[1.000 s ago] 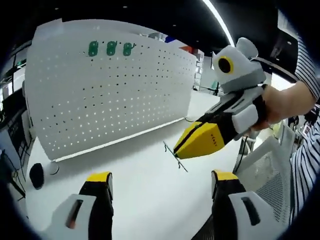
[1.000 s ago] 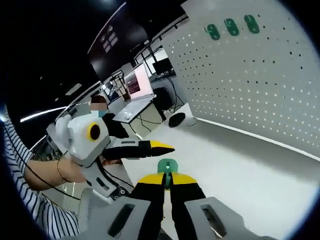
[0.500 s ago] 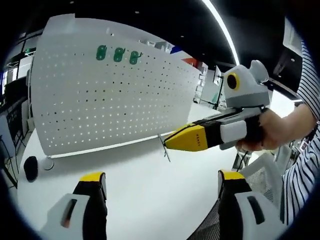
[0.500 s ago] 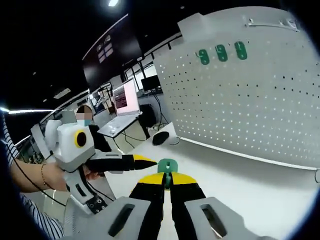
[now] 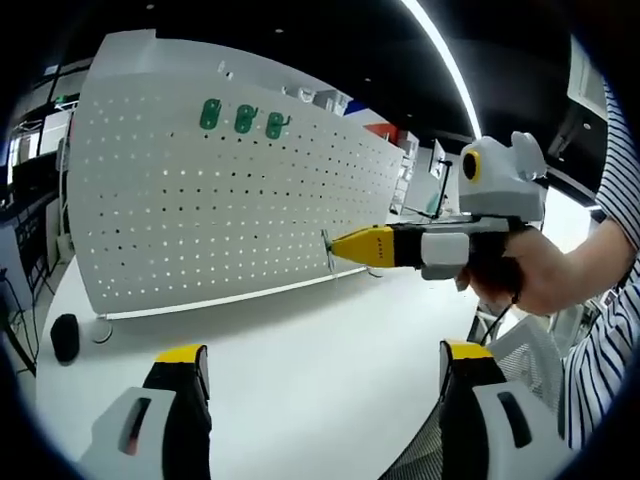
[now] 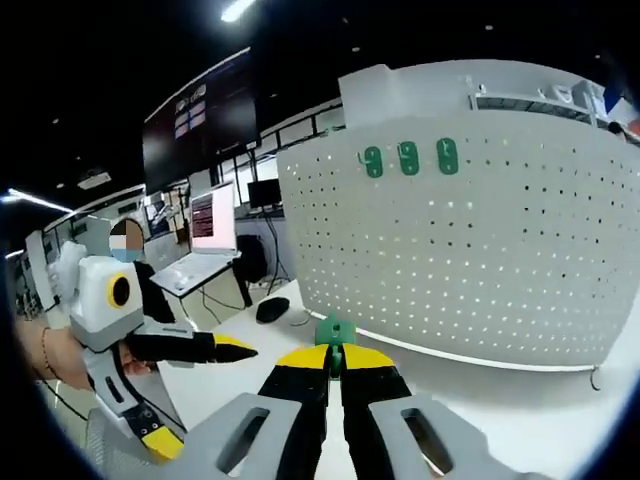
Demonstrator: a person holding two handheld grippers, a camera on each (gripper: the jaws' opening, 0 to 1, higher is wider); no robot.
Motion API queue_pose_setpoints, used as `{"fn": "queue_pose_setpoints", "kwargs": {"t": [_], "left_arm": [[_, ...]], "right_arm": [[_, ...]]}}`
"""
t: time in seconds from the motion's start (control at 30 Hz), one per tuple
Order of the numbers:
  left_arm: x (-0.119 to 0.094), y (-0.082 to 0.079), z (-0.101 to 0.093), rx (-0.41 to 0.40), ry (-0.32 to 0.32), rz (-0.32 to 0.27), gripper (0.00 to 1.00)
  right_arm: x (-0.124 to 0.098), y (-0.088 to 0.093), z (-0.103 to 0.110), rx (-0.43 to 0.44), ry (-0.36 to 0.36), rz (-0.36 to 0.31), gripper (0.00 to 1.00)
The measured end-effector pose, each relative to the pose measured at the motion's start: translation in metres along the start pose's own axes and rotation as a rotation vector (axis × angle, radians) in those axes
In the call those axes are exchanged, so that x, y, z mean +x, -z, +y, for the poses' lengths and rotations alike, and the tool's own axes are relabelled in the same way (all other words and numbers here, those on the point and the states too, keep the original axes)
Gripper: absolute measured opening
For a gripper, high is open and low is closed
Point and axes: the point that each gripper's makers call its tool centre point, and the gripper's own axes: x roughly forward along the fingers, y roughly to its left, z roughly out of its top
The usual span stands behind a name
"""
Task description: Insert the hook assembly into the mounting plate slot until the hook locks in place.
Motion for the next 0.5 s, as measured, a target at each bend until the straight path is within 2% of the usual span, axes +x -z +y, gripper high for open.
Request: {"fn": "queue_pose_setpoints", "kwargs": {"t": [0.2,0.33,0.5], "left_arm": [[-0.004,-0.005,0.004,-0.004,-0.011,-0.012,0.97],[-0.005,-0.004,0.005,0.022,-0.010,0.004,0.96],[-0.007,-0.005,0.005,0.019,-0.008,0.002,0.96]], "right_arm": [[0.004,-0.019,-0.024,-0.039,0.116,-0.070,0.00],[0.006,-0.035,-0.035,-0.070,0.164,-0.125,0.00],[0.013,-0.054,-0.054,-0.101,0.212,-0.162,0.00]]}}
